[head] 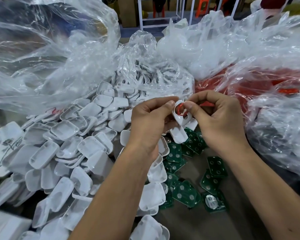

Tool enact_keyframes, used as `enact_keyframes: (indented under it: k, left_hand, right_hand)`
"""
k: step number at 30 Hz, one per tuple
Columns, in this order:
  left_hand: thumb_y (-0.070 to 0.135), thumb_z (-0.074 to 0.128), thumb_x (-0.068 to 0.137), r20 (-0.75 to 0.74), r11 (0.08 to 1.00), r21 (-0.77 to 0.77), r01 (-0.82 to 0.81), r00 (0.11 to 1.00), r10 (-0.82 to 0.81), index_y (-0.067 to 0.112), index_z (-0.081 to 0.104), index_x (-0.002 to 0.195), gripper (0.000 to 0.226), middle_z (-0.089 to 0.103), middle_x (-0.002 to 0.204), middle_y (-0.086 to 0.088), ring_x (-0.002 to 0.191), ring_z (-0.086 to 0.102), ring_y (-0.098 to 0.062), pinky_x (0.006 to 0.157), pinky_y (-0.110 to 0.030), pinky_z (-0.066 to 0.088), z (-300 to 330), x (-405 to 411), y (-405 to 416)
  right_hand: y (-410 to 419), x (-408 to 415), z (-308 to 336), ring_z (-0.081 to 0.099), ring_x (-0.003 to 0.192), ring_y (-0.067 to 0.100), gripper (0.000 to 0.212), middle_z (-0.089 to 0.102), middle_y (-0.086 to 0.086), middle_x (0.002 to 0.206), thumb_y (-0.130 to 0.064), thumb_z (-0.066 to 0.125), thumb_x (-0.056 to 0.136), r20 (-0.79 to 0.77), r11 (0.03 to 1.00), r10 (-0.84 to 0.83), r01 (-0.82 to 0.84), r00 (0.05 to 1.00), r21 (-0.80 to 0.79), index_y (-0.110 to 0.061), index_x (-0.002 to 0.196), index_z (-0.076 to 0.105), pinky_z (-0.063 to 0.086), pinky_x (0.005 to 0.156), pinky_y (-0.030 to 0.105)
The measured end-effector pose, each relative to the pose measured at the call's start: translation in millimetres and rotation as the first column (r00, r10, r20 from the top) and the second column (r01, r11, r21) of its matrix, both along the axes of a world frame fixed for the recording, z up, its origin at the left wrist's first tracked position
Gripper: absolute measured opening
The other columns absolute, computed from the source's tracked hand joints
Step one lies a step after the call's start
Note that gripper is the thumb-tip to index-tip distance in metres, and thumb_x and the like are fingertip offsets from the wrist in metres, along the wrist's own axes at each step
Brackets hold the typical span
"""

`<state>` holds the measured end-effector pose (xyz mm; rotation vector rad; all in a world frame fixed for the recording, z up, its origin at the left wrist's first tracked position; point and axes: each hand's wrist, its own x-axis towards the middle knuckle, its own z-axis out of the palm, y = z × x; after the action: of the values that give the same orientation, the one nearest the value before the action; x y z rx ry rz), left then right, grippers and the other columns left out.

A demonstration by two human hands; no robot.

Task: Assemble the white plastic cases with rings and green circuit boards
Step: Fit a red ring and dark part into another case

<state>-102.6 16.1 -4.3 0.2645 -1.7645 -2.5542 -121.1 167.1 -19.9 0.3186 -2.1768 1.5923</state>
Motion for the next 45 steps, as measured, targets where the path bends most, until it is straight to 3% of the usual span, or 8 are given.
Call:
enact_keyframes:
  k: [5,13,30,35,38,45]
  left_hand:
    - [0.003,0.063,0.099,-0.006,1.0,0.005,-0.001,1.0,0.001,0.004,0.077,0.1,0.014,0.079,0.094,-0.016,0.082,0.076,-0.025,0.069,-0.031,0.063,0.0,0.4,1.0]
    - [0.003,0.065,0.098,-0.062,0.989,-0.137,-0.051,0.997,0.043,0.002,0.078,0.101,0.013,0.08,0.089,-0.011,0.08,0.078,-0.022,0.07,-0.031,0.063,-3.6,-0.4,3.3]
    - [0.002,0.066,0.097,-0.068,0.99,-0.113,-0.084,0.995,0.077,0.004,0.079,0.099,0.013,0.079,0.09,-0.013,0.08,0.077,-0.022,0.069,-0.028,0.062,-4.5,1.0,7.1]
    - [0.003,0.071,0.094,-0.098,0.991,-0.114,-0.077,0.993,0.066,0.012,0.08,0.093,0.012,0.08,0.088,-0.011,0.088,0.077,-0.031,0.079,-0.039,0.065,-3.1,1.8,5.9]
    - [0.0,0.072,0.092,-0.104,0.993,-0.099,-0.07,0.993,0.06,0.011,0.08,0.095,0.014,0.079,0.088,-0.012,0.089,0.077,-0.033,0.082,-0.041,0.064,-2.7,2.0,4.5]
    - [-0.002,0.07,0.092,-0.04,0.998,-0.045,-0.046,0.998,0.045,0.0,0.078,0.096,0.009,0.078,0.086,-0.018,0.075,0.076,-0.023,0.069,-0.031,0.063,-3.1,1.5,3.8]
  right_hand:
    - [-0.5,2.4,-0.2,0.064,0.062,-0.002,0.006,0.073,-0.012,0.076,-0.016,0.082,0.09,-0.024,0.998,-0.019,0.021,1.0,0.064,-0.019,0.09,0.077,0.045,0.061,0.007]
    - [-1.5,2.6,1.7,0.067,0.068,0.001,0.005,0.073,-0.013,0.078,-0.019,0.08,0.091,-0.023,0.996,-0.066,0.067,0.998,0.057,-0.022,0.089,0.076,0.048,0.062,0.009]
    - [-5.7,4.6,1.3,0.07,0.073,0.005,0.005,0.073,-0.01,0.081,-0.017,0.08,0.091,-0.085,0.988,-0.082,0.092,0.993,0.12,-0.017,0.091,0.075,0.05,0.066,0.01]
    - [-3.7,4.0,3.0,0.071,0.074,0.004,0.005,0.073,-0.01,0.082,-0.016,0.08,0.091,-0.088,0.99,-0.073,0.083,0.993,0.114,-0.018,0.091,0.075,0.051,0.067,0.01]
    - [-3.5,4.3,3.1,0.072,0.073,0.003,0.005,0.074,-0.006,0.083,-0.012,0.079,0.092,-0.094,0.99,-0.037,0.049,0.995,0.13,-0.015,0.092,0.075,0.055,0.066,0.013]
    - [-6.3,3.5,-2.5,0.073,0.076,0.009,0.004,0.073,-0.001,0.088,-0.012,0.078,0.093,-0.123,0.981,-0.035,0.057,0.992,0.186,-0.012,0.093,0.073,0.061,0.069,0.033]
